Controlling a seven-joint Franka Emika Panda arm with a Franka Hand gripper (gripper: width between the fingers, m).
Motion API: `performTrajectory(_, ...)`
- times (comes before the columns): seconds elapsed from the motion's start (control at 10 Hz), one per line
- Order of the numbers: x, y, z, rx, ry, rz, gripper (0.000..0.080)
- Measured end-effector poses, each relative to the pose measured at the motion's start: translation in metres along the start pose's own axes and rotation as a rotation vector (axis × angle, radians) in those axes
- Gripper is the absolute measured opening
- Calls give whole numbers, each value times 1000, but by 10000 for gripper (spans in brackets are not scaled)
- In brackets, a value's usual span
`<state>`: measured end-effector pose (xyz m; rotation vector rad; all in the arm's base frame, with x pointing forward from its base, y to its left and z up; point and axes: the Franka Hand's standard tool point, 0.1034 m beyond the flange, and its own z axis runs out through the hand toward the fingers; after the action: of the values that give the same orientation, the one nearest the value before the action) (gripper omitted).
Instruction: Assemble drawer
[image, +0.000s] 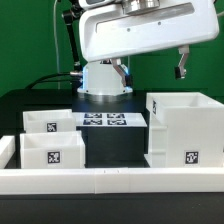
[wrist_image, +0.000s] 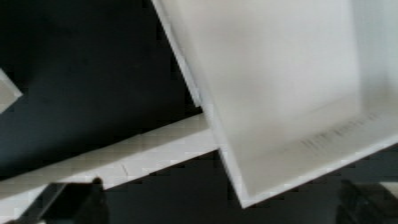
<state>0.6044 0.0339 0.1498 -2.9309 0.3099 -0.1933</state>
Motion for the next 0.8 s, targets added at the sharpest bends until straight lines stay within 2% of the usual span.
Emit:
performTrajectory(0.2,0,2,0,-1,0,-63,648)
performTrajectory(0.4,-5,32,0,-25,-12,-256,648)
performTrajectory(0.6,-4,72,-2,-45,-20,-376,648)
performTrajectory(0.8,-7,98,9,-72,-8,-445,648)
